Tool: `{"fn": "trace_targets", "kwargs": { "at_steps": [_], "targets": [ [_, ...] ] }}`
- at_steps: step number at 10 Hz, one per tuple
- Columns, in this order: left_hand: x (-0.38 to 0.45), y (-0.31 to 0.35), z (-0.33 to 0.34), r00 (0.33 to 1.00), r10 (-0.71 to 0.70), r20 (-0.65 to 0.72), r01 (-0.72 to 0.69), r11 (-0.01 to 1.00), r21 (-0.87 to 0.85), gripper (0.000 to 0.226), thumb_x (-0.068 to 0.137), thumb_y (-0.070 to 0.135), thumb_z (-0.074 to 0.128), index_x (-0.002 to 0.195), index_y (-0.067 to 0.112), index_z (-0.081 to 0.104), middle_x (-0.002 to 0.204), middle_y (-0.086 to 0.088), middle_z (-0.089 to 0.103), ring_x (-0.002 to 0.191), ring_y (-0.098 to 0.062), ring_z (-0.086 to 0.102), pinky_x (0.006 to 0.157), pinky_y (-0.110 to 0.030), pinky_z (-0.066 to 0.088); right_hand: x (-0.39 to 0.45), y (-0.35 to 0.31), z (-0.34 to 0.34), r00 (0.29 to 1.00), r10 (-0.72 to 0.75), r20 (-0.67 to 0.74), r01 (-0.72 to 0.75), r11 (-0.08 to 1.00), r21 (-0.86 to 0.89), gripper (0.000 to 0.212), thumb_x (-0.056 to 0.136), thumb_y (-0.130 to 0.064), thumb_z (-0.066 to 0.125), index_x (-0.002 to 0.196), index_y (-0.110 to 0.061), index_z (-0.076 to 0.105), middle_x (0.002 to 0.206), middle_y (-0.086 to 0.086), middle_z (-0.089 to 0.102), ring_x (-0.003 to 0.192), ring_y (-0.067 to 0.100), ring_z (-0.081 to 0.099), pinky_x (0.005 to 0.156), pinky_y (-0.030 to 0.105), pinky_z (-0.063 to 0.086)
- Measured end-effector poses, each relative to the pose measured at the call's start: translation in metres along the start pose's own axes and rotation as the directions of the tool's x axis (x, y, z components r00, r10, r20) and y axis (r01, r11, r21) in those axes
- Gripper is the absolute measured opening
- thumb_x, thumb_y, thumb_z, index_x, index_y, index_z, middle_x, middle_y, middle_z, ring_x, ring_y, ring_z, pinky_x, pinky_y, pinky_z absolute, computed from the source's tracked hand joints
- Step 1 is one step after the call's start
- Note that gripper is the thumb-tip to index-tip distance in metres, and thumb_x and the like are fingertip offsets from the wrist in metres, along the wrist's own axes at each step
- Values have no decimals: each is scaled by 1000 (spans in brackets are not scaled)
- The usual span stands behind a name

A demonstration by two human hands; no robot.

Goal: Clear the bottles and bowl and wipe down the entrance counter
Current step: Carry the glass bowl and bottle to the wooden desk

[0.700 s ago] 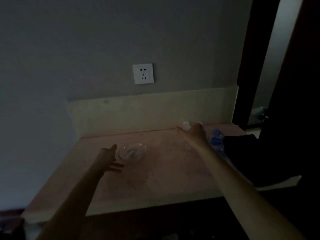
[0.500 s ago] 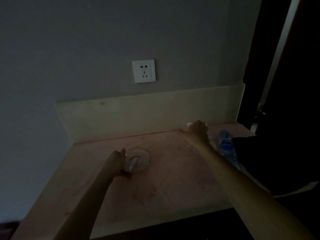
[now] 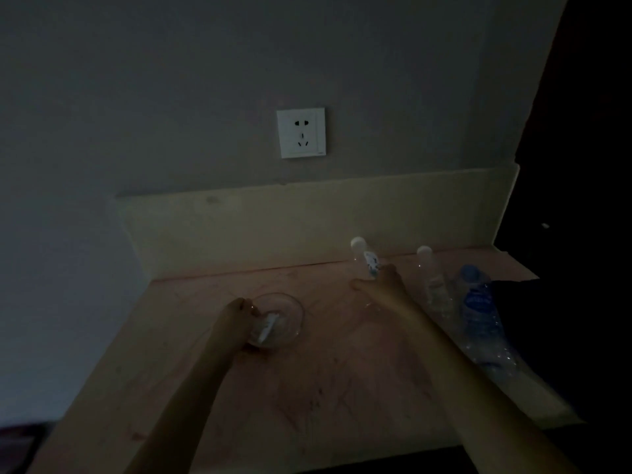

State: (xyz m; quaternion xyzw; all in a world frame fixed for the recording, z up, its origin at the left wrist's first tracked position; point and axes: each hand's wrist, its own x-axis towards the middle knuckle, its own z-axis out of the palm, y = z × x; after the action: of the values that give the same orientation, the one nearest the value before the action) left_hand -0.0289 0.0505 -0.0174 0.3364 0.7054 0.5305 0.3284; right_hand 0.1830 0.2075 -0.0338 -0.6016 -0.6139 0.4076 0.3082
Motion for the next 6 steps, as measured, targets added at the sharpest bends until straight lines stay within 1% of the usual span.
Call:
{"fn": "trace_targets", "kwargs": {
  "at_steps": [1,2,3,4,5,6],
  "targets": [
    [-8,-4,-10,990,-124,-66,131,985,109,26,102,9,40,118,-2,57,103,-22,61,63,-17,58,54,-27,55,-34,-1,4,981,6,193,-69,944,322,75,66,-44,81,124,-13,45,111,8,64,87,21,69,62,32,59],
    [-22,-3,-27,990,-81,-118,100,981,166,15,100,10,48,94,2,60,93,-18,58,69,-25,57,60,-42,58,-62,-5,13,943,-84,321,-85,874,478,67,64,-48,81,111,-8,56,83,3,66,62,13,65,49,28,53],
    [-48,-6,-48,989,-107,-100,115,990,78,25,104,23,40,106,4,56,84,-10,58,70,-29,61,47,-31,58,-83,-11,27,888,-177,424,-103,823,558,39,75,-37,78,93,-9,58,57,-3,55,42,9,51,41,22,43],
    [-78,-10,-69,979,-127,-159,125,992,-21,14,100,16,49,98,5,57,90,-7,57,82,-34,62,54,-39,61,-109,-18,45,837,-213,504,-135,812,568,28,82,-33,73,87,-10,59,57,-4,54,44,9,50,41,22,44],
    [-121,-25,-95,950,-146,-274,101,980,-171,5,91,5,62,91,9,58,93,-1,54,94,-35,59,47,-34,59,-143,-25,63,790,-192,582,-178,837,518,33,80,-38,74,95,-10,63,74,2,62,65,17,61,54,31,52],
    [-160,-30,-122,918,-350,-188,252,879,-406,44,73,21,84,108,5,63,106,-5,61,101,-33,64,74,-25,50,-180,-30,88,685,-232,690,-224,835,503,35,79,-39,74,94,-11,61,78,5,56,66,18,56,55,34,53]
  ]
}}
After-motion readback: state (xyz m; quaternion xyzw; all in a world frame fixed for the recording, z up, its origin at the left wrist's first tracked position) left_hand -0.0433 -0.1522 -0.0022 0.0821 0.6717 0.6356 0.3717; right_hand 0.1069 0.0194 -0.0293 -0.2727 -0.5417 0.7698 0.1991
